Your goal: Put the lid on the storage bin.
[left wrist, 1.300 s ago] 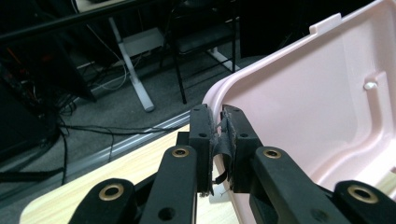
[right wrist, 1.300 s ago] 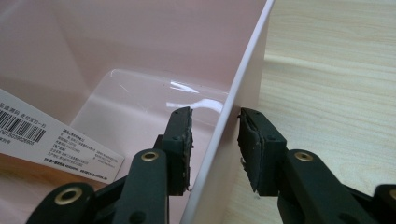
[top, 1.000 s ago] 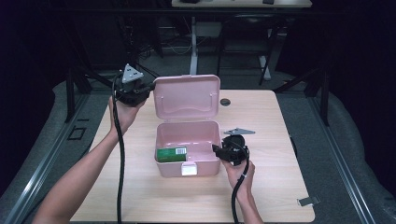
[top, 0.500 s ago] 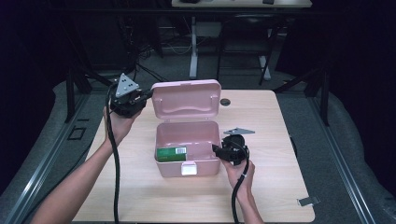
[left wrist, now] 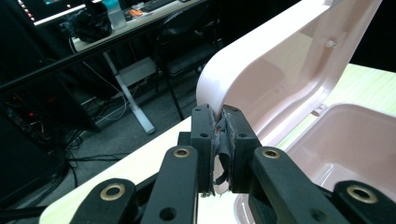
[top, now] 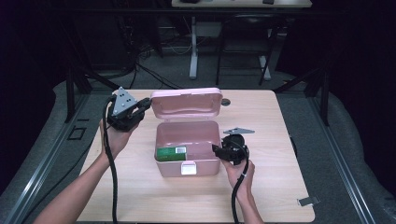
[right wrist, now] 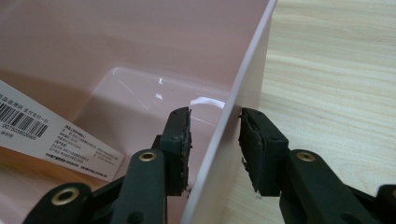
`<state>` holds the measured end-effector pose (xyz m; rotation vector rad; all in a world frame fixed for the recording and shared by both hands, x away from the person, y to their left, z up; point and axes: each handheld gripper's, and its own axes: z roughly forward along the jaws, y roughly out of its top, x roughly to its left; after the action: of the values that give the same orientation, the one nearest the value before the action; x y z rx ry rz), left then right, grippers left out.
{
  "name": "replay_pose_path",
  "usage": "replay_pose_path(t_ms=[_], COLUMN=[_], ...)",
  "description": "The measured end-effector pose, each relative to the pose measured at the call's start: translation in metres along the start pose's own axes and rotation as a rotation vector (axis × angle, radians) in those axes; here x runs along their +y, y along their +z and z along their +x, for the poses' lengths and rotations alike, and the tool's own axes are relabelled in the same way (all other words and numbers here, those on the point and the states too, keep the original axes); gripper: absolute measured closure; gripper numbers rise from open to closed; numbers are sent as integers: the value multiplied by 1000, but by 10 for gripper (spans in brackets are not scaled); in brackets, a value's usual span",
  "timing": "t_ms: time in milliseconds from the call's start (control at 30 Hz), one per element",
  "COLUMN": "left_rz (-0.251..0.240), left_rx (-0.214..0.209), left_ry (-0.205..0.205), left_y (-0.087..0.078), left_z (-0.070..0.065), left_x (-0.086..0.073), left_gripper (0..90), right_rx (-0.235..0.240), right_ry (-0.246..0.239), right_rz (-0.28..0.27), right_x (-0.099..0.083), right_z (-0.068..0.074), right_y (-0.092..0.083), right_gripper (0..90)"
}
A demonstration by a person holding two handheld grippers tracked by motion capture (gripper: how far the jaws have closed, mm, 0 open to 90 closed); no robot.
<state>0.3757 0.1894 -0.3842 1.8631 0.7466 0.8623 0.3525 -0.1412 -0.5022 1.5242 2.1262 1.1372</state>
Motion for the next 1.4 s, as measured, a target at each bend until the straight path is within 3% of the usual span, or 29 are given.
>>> replay_pose_path(t_ms=[533,900,1267,1400], left_rz=[-2,29,73,93], left_rx=[-47,-96,-134,-141], left_ry=[-22,-2,-10,-31], left_y=[-13,-28,-34,-34], left_z=[-12,-26,-35,-39], left_x=[-20,-36,-50,-58], left_gripper=[834,821,791,791], right_rx=[15,31,60,74], right_ry=[5,8,13,14], right_rz=[7,19,35,32], right_x=[0,1,2,1], right_z=[-1,-3,-6,-7], right_y=[0,0,-3,-7], right_gripper=[612,603,602,603])
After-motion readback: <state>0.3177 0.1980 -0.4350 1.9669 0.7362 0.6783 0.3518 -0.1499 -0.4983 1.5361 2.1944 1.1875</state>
